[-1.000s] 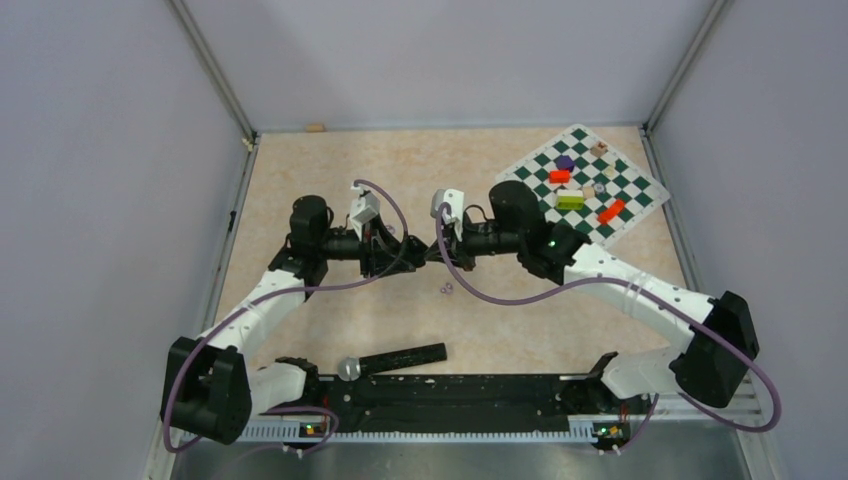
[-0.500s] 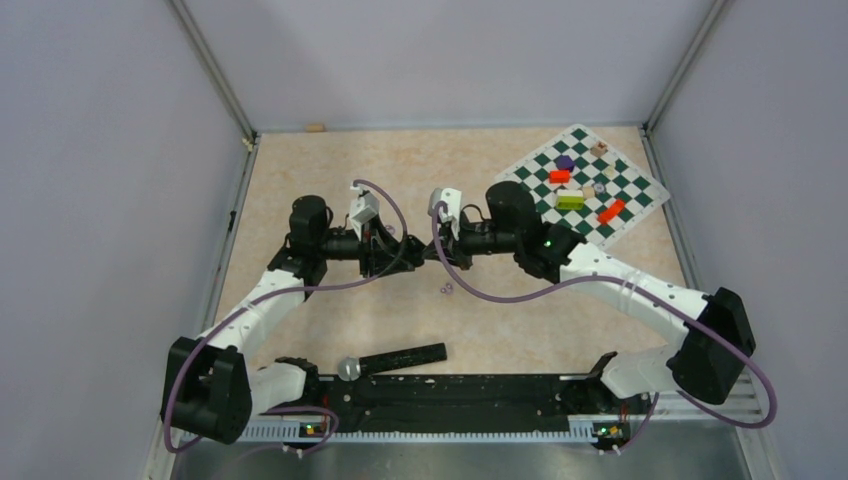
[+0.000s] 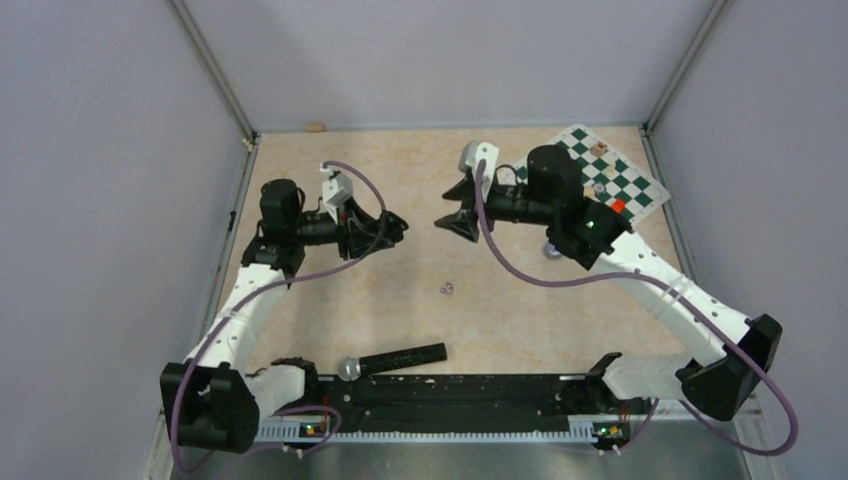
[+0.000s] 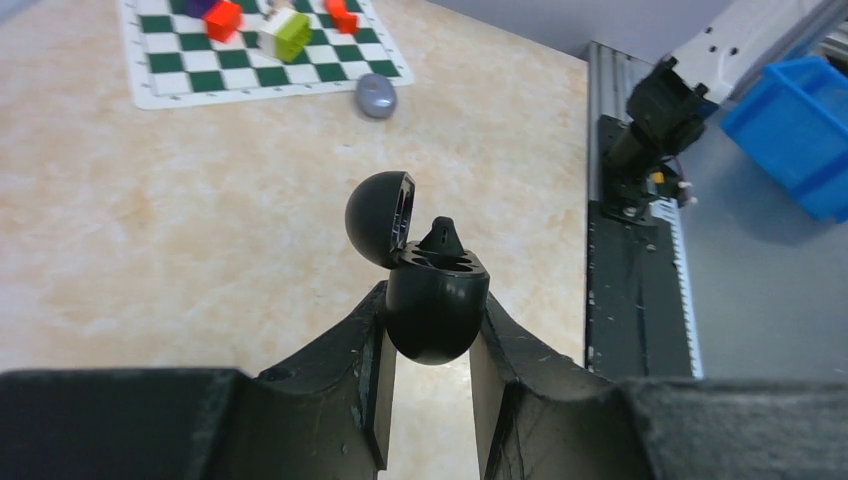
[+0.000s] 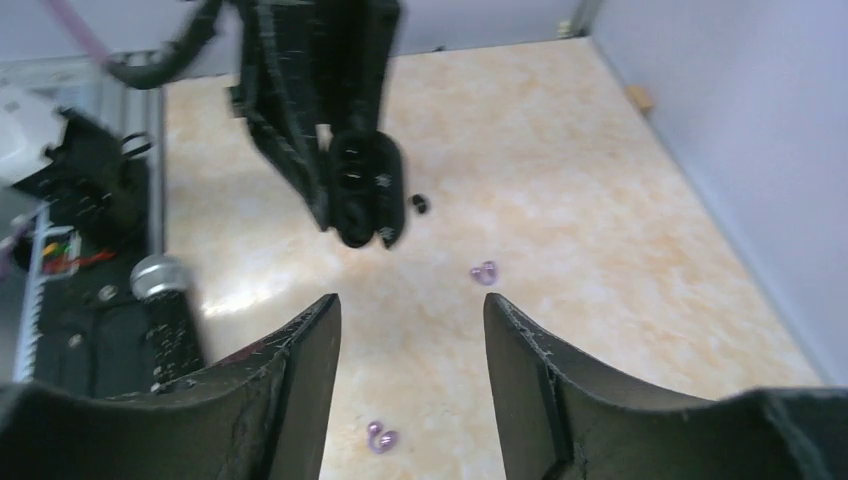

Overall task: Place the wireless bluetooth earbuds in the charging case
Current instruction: Place the earbud in the charging case, then pick up the earbud from the center of the board.

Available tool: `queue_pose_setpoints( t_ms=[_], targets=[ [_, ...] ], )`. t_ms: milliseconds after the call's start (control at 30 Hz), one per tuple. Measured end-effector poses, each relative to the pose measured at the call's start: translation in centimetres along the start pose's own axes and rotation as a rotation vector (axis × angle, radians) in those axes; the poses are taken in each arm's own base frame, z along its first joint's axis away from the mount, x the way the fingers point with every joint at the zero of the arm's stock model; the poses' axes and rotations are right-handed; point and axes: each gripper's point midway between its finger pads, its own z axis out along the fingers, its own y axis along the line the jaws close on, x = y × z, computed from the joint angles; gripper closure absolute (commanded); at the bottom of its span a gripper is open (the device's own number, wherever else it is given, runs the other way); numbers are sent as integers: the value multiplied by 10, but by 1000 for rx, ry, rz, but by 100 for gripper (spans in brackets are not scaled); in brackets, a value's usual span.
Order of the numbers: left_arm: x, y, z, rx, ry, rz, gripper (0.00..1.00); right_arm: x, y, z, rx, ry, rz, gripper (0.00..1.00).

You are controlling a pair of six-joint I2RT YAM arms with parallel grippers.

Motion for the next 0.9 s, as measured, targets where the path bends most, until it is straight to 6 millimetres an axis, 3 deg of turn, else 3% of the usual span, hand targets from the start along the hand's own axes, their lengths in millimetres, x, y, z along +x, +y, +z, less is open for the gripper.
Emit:
queue_pose_setpoints(
  t_ms=[133,233,367,567,700,800,900],
  targets=[
    [-22,10,-24,-94,-5,47,100,-17,-45,-6,138,-28,0,39],
    [-37,19,-49,-188,-18,75,100,-10,-75,19,189,4,34,38],
    [-45,23,-85,-315,-46,79,100,36,-113,81,205,104,164,35],
    [-58,16,-124,-461,-98,96,100,135,-140,183,144,251,391,33],
    [-66,8,-141,-528,-127,113,100,177,-130,230,109,321,423,29],
    [-70,4,-149,-556,-147,110,100,201,-109,261,78,368,396,26],
    [-72,3,-152,-570,-160,98,100,214,-84,283,47,397,351,25]
  ],
)
